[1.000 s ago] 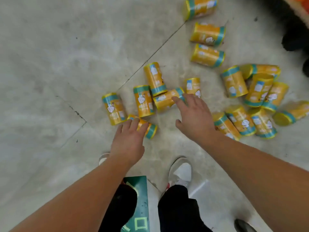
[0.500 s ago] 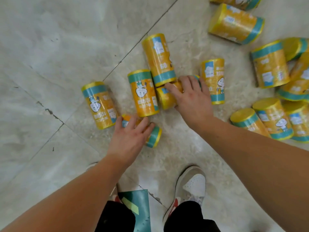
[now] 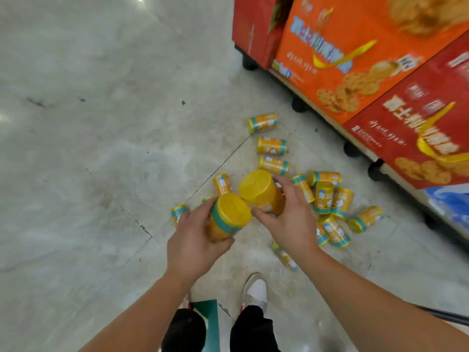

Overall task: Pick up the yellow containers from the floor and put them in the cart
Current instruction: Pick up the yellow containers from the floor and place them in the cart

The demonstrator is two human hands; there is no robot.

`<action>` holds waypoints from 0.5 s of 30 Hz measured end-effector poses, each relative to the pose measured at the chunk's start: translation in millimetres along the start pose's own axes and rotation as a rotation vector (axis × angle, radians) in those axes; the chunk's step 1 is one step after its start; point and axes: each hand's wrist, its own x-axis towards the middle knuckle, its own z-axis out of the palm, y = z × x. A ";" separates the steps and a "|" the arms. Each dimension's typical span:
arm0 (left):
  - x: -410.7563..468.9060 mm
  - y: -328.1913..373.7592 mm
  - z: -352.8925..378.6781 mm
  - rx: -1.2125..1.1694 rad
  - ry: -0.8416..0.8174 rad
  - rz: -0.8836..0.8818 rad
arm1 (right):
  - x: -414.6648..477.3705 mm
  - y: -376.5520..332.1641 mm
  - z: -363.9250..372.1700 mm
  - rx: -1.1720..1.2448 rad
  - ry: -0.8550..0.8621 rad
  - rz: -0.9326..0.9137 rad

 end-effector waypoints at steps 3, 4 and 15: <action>-35.1 76.1 -65.9 -0.271 0.125 -0.029 | -24.2 -69.2 -88.7 0.223 0.111 0.025; -48.2 98.8 -86.1 -0.357 0.152 -0.030 | -34.1 -89.7 -116.8 0.299 0.136 0.036; -229.0 276.1 -188.8 -0.694 0.071 0.178 | -233.0 -160.7 -312.2 0.677 0.356 0.080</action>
